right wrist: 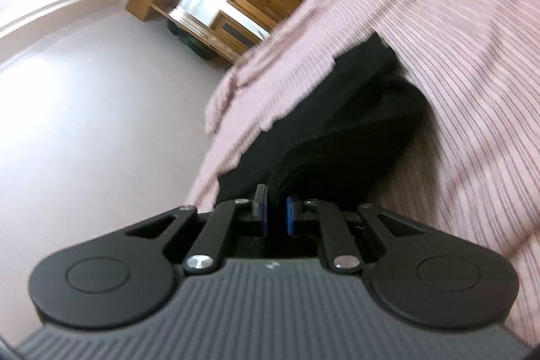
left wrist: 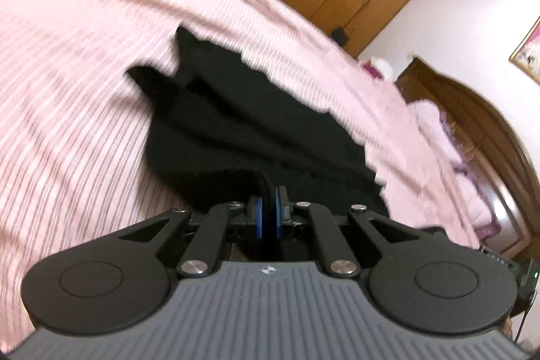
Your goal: Fold small clothes
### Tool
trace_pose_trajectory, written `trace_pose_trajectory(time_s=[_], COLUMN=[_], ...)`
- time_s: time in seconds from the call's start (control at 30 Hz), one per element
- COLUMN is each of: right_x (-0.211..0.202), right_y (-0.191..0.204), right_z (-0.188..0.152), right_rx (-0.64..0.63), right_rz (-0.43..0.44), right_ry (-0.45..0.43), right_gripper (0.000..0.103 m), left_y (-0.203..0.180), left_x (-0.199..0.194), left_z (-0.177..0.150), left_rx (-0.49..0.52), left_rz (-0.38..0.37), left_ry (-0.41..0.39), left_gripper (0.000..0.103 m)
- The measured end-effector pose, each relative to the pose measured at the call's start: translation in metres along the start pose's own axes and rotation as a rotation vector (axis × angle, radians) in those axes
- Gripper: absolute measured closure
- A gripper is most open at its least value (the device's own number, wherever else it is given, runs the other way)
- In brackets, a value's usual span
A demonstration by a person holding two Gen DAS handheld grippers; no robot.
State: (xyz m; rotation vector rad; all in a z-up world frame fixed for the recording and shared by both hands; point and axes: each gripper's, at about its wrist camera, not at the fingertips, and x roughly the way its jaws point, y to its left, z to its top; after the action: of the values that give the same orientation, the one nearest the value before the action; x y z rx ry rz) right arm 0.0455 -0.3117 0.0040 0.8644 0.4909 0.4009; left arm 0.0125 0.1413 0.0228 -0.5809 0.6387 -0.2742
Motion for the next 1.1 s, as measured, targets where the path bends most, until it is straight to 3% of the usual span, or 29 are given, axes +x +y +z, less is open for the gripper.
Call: trace_pose_trajectory(time_s=[0.23, 0.5, 0.77, 0.97, 1.03, 1.1], right_x=[0.043, 0.106, 0.178, 0.233, 0.246, 0.248], right_y=[0.005, -0.002, -0.032, -0.074, -0.085, -0.090], right_z=[0.043, 0.096, 0.131, 0.126, 0.122, 0.117], right_rx=[0.001, 0.011, 0.021, 0.007, -0.019, -0.050], right_rz=[0.028, 0.038, -0.028, -0.200, -0.245, -0.236], right_ry=[-0.092, -0.155, -0.166, -0.102, -0.070, -0.073], right_gripper=[0.090, 0.090, 0.090, 0.088, 0.088, 0.088], left_y=[-0.031, -0.049, -0.028, 0.002, 0.014, 0.018], left_x=[0.049, 0.110, 0.193, 0.260, 0.270, 0.272], left_z=[0.064, 0.129, 0.164, 0.155, 0.148, 0.144], left_rx=[0.032, 0.060, 0.054, 0.101, 0.098, 0.121], left_rz=[0.053, 0.141, 0.245, 0.379, 0.390, 0.383], left_ry=[-0.120, -0.203, -0.178, -0.060, -0.039, -0.049], left_gripper=[0.095, 0.095, 0.095, 0.094, 0.094, 0.094])
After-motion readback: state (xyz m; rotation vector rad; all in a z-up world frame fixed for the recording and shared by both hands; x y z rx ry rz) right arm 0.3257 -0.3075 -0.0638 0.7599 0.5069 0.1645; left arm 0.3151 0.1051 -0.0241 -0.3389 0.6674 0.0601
